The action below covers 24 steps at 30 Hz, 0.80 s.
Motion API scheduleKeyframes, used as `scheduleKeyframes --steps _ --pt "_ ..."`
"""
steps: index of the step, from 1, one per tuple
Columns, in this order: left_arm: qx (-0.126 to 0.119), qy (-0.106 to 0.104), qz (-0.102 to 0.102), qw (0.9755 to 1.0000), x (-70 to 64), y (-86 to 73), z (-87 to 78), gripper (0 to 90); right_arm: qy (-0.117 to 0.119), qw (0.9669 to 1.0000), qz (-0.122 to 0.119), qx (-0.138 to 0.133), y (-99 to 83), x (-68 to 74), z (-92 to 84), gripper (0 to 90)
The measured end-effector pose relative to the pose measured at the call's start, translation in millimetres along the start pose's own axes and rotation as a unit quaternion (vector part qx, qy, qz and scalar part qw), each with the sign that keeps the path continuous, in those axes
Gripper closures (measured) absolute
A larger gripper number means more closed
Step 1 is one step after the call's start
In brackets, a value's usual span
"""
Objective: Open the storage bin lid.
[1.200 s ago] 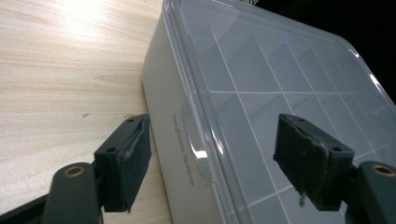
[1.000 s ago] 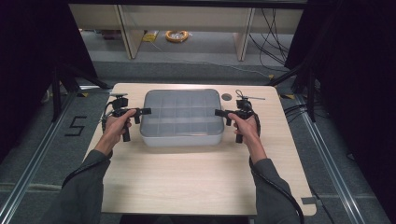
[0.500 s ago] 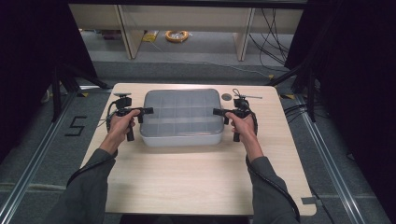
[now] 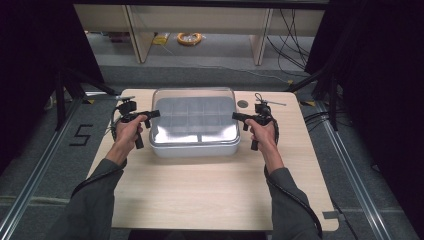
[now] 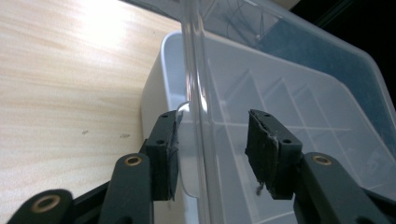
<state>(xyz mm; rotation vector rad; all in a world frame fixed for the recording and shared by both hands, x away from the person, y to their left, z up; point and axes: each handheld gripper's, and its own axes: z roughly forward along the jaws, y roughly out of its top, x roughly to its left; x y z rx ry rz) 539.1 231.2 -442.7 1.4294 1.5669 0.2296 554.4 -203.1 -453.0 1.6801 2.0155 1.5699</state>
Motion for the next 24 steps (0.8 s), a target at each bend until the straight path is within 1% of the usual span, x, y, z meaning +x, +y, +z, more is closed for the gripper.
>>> scheduleKeyframes --steps 1,2,3,4,5,6,7,8,9,10,11,12,13,14,16,17,18,19,20,21,22,24 --pt "-0.005 -0.002 0.003 1.0000 -0.7 1.1 -1.3 55.1 0.003 1.0000 0.003 -0.002 0.7 0.8 -1.2 65.4" --pt "-0.004 -0.001 -0.001 1.0000 -2.1 1.9 -3.1 55.7 0.002 0.9998 0.019 0.000 1.2 3.4 -3.3 66.1" --pt "-0.010 0.000 0.007 0.9999 -3.7 3.4 -5.2 56.1 0.002 0.9999 0.010 -0.005 2.5 3.2 -4.8 67.3" --pt "-0.010 0.000 0.007 0.9999 -3.7 3.4 -5.2 56.3 0.003 0.9999 0.011 -0.007 2.9 3.9 -5.5 67.9" --pt "-0.011 0.001 0.002 0.9999 -5.6 4.1 -6.8 56.3 0.003 0.9999 0.011 -0.007 2.9 3.9 -5.5 67.9" --pt "-0.014 0.001 0.009 0.9999 -6.3 5.0 -8.1 56.5 0.004 0.9999 0.000 -0.012 3.5 1.8 -5.9 68.6" --pt "-0.014 0.002 0.010 0.9999 -8.0 5.9 -9.9 56.6 0.002 0.9998 0.012 -0.013 3.6 4.8 -7.4 69.2" --pt "-0.016 0.003 0.012 0.9998 -9.6 6.8 -11.7 56.6 0.003 0.9998 0.012 -0.016 3.9 5.8 -8.4 69.9" --pt "-0.021 0.005 0.013 0.9997 -12.1 7.8 -14.0 56.5 0.006 0.9997 0.003 -0.023 4.5 5.1 -8.9 70.8" --pt "-0.025 0.004 0.017 0.9995 -13.5 8.7 -15.6 56.4 0.007 0.9995 0.009 -0.028 5.4 6.3 -10.7 71.8" --pt "-0.026 0.004 0.018 0.9995 -14.8 9.5 -16.9 56.4 0.013 0.9993 0.017 -0.031 6.0 7.4 -12.3 72.5" --pt "-0.026 0.004 0.019 0.9995 -15.8 10.1 -17.9 56.2 0.013 0.9988 0.041 -0.026 6.4 11.6 -14.3 72.7" --pt "-0.026 0.004 0.021 0.9994 -17.0 10.9 -19.0 56.2 0.009 0.9993 0.008 -0.036 7.4 8.1 -13.9 72.8" --pt "-0.030 0.005 0.019 0.9994 -18.5 11.8 -20.4 56.3 0.010 0.9991 -0.001 -0.041 8.3 7.5 -14.0 72.8" --pt "-0.032 0.000 0.020 0.9993 -19.3 13.9 -22.9 56.5 0.013 0.9986 0.034 -0.038 9.5 14.2 -18.3 73.0" --pt "-0.035 -0.001 0.019 0.9992 -19.6 14.9 -23.8 56.6 0.013 0.9987 0.009 -0.049 10.3 10.7 -18.0 73.1" --pt "-0.035 -0.002 0.020 0.9992 -19.8 15.6 -24.8 56.6 0.017 0.9984 0.002 -0.053 11.6 12.0 -20.3 73.3" --pt "-0.036 -0.004 0.019 0.9992 -20.3 16.3 -25.5 56.6 0.020 0.9983 0.028 -0.047 12.4 18.2 -22.9 73.3" --pt "-0.036 -0.005 0.019 0.9991 -20.8 17.1 -26.7 56.5 0.014 0.9981 -0.003 -0.061 14.1 15.2 -22.9 73.3" --pt "-0.038 -0.005 0.019 0.9991 -21.6 17.7 -27.8 56.5 0.014 0.9981 -0.003 -0.061 14.1 15.2 -22.9 73.3" --pt "-0.038 -0.007 0.019 0.9991 -22.2 18.4 -28.5 56.6 0.017 0.9983 0.002 -0.056 15.5 18.6 -26.1 73.3" --pt "-0.039 -0.008 0.019 0.9990 -22.6 19.6 -30.0 56.5 0.015 0.9983 0.003 -0.056 15.9 19.9 -26.9 73.3"
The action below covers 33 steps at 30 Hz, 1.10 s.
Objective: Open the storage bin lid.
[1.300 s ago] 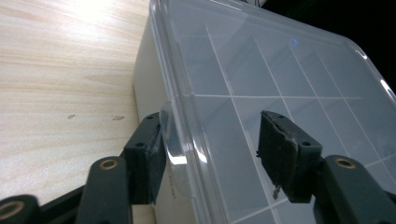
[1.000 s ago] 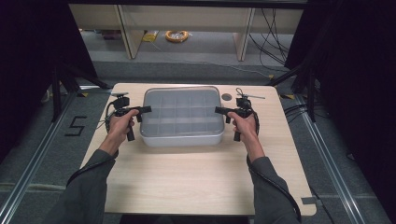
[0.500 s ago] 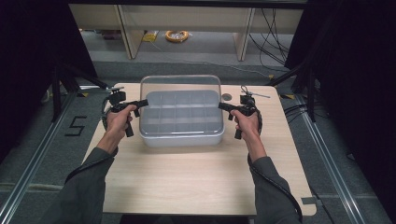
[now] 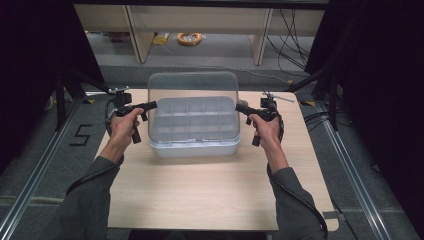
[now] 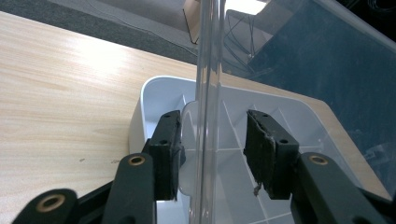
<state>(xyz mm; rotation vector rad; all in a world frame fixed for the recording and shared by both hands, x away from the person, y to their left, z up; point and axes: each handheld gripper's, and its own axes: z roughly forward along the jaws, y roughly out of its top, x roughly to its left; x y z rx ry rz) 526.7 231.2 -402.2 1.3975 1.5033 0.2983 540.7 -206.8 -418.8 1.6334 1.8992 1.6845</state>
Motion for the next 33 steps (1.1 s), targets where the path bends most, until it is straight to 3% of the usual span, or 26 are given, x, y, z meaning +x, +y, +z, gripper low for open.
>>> scheduleKeyframes --steps 4,5,6,12,14,15,18,19,22,26,29,30,31,33 --pt "-0.005 -0.002 0.002 1.0000 -2.4 2.3 -5.3 56.5 0.000 0.9999 -0.008 -0.007 2.6 4.2 -3.8 73.4" --pt "-0.007 -0.004 0.002 1.0000 -3.6 3.2 -7.9 56.5 0.001 0.9999 0.012 -0.002 2.7 9.2 -6.1 73.4" --pt "-0.009 -0.005 0.004 0.9999 -4.7 4.2 -10.5 56.5 0.003 0.9999 0.013 -0.004 3.2 11.8 -8.0 73.4" --pt "-0.025 -0.003 0.019 0.9995 -13.6 8.6 -27.0 56.3 0.006 0.9994 -0.026 -0.022 8.5 23.3 -18.7 73.4" --pt "-0.028 -0.005 0.023 0.9993 -17.1 8.2 -32.5 56.4 0.005 0.9993 -0.029 -0.023 8.7 24.3 -20.7 73.4" --pt "-0.030 -0.006 0.025 0.9992 -18.1 7.6 -34.1 56.3 0.005 0.9995 -0.018 -0.025 7.5 28.7 -25.1 73.3" --pt "-0.028 -0.010 0.033 0.9990 -21.0 4.2 -40.9 56.4 0.007 0.9992 -0.029 -0.028 5.9 30.3 -29.6 73.4" --pt "-0.025 -0.009 0.036 0.9990 -22.0 2.6 -43.3 56.3 0.003 0.9985 -0.043 -0.034 3.6 30.8 -33.5 73.4" --pt "-0.023 -0.011 0.044 0.9987 -23.6 -2.5 -48.2 56.0 0.007 0.9990 -0.031 -0.031 0.7 35.4 -38.2 73.4" --pt "-0.024 -0.016 0.051 0.9983 -26.5 -12.3 -55.8 55.6 -0.002 0.9980 -0.052 -0.036 -5.8 39.9 -49.3 73.4" --pt "-0.024 -0.019 0.054 0.9981 -27.5 -16.3 -58.7 55.6 0.000 0.9980 -0.052 -0.036 -9.3 41.3 -54.7 73.7" --pt "-0.023 -0.019 0.056 0.9980 -28.0 -18.8 -60.3 55.6 0.001 0.9986 -0.041 -0.033 -11.0 43.3 -56.7 73.7" --pt "-0.022 -0.020 0.055 0.9980 -28.4 -20.8 -61.4 55.6 -0.002 0.9976 -0.059 -0.036 -14.7 41.6 -60.8 73.7" --pt "-0.023 -0.021 0.059 0.9978 -29.3 -23.4 -64.3 55.6 -0.001 0.9977 -0.057 -0.037 -16.2 42.1 -61.9 73.7"
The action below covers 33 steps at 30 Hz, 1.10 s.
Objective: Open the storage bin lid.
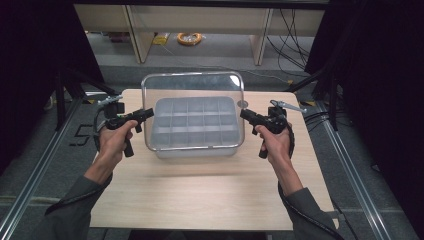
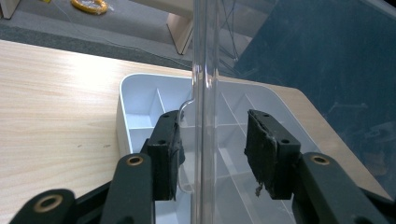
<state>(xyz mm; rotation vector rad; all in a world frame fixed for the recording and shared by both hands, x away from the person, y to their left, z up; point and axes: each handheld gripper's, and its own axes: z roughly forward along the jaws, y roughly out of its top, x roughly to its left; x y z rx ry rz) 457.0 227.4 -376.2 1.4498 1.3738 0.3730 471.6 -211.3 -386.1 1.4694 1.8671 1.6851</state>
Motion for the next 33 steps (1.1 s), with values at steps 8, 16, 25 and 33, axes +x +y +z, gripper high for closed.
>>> scheduleKeyframes --steps 8,16,25,33 --pt "-0.001 -0.005 0.011 0.9999 -3.6 -10.4 -16.0 55.8 0.008 0.9999 0.007 -0.004 -11.0 8.1 -11.9 74.0" --pt "0.007 -0.006 0.020 0.9997 -3.6 -30.4 -24.0 55.6 0.008 0.9999 -0.008 0.002 -33.9 9.7 -24.9 74.6" --pt "0.018 -0.008 0.032 0.9993 -7.3 -51.9 -29.7 55.8 0.006 0.9999 -0.007 0.008 -51.5 9.9 -38.2 74.8" --pt "0.021 -0.012 0.036 0.9990 -7.1 -64.9 -40.6 55.9 0.014 0.9998 -0.002 0.011 -66.3 14.0 -47.5 75.2"
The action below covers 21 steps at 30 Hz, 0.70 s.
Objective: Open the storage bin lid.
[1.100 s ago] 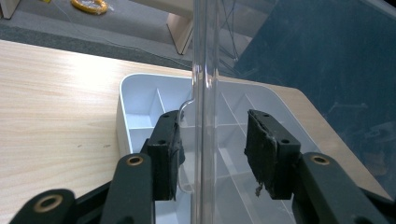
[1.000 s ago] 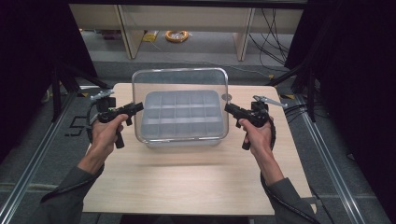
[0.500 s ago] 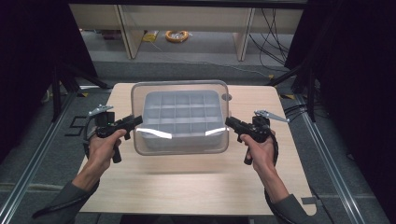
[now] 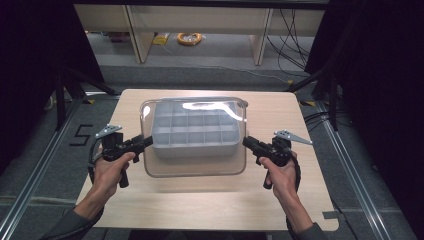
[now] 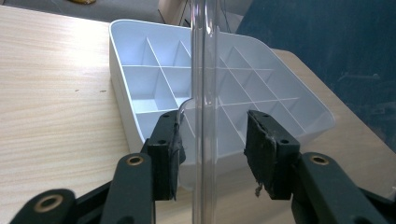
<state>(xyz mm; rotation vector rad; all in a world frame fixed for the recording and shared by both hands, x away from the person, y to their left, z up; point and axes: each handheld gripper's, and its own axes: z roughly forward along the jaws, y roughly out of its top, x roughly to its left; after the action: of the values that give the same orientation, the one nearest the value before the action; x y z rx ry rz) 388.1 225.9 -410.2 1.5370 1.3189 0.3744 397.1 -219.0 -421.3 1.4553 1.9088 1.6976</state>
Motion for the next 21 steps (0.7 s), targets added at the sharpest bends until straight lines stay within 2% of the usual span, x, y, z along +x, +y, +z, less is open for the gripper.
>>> scheduleKeyframes --steps 4,5,6,8,10,11,12,13,19,21 --pt "-0.004 0.000 0.002 1.0000 -1.8 -5.6 -3.1 56.0 -0.003 0.9999 0.010 0.001 -8.3 2.7 -3.8 75.2" --pt "-0.001 -0.001 0.002 1.0000 -1.5 -7.8 -4.5 55.9 -0.004 1.0000 -0.008 -0.002 -10.2 0.1 -4.0 75.2" --pt "0.000 -0.001 -0.001 1.0000 -1.6 -9.8 -5.7 56.0 -0.002 1.0000 0.005 0.003 -12.7 2.7 -6.1 75.3" --pt "0.000 -0.004 -0.003 1.0000 -1.2 -14.1 -7.7 56.0 0.000 1.0000 -0.006 0.000 -15.7 2.3 -9.2 75.5" --pt "0.001 -0.004 -0.004 1.0000 -1.6 -18.2 -9.2 55.9 0.004 1.0000 -0.006 0.001 -18.8 5.4 -12.5 75.5" --pt "0.003 -0.005 -0.003 1.0000 -1.4 -20.4 -10.0 55.8 -0.002 0.9999 -0.013 0.000 -21.2 6.0 -13.3 75.5" --pt "0.005 -0.006 -0.005 1.0000 -1.2 -22.7 -10.4 55.7 0.006 0.9999 -0.013 -0.001 -23.3 6.1 -14.7 75.6" --pt "0.005 -0.009 -0.008 0.9999 -1.0 -25.5 -10.4 55.8 0.007 0.9999 0.011 0.006 -28.1 9.4 -18.5 75.7" --pt "0.015 -0.011 -0.011 0.9998 -1.8 -36.8 -12.3 55.9 0.003 1.0000 -0.005 0.008 -36.2 5.4 -22.5 75.8" --pt "0.017 -0.014 -0.012 0.9997 -2.1 -41.1 -13.1 56.1 0.006 0.9999 0.002 0.011 -40.4 7.4 -25.2 75.7"
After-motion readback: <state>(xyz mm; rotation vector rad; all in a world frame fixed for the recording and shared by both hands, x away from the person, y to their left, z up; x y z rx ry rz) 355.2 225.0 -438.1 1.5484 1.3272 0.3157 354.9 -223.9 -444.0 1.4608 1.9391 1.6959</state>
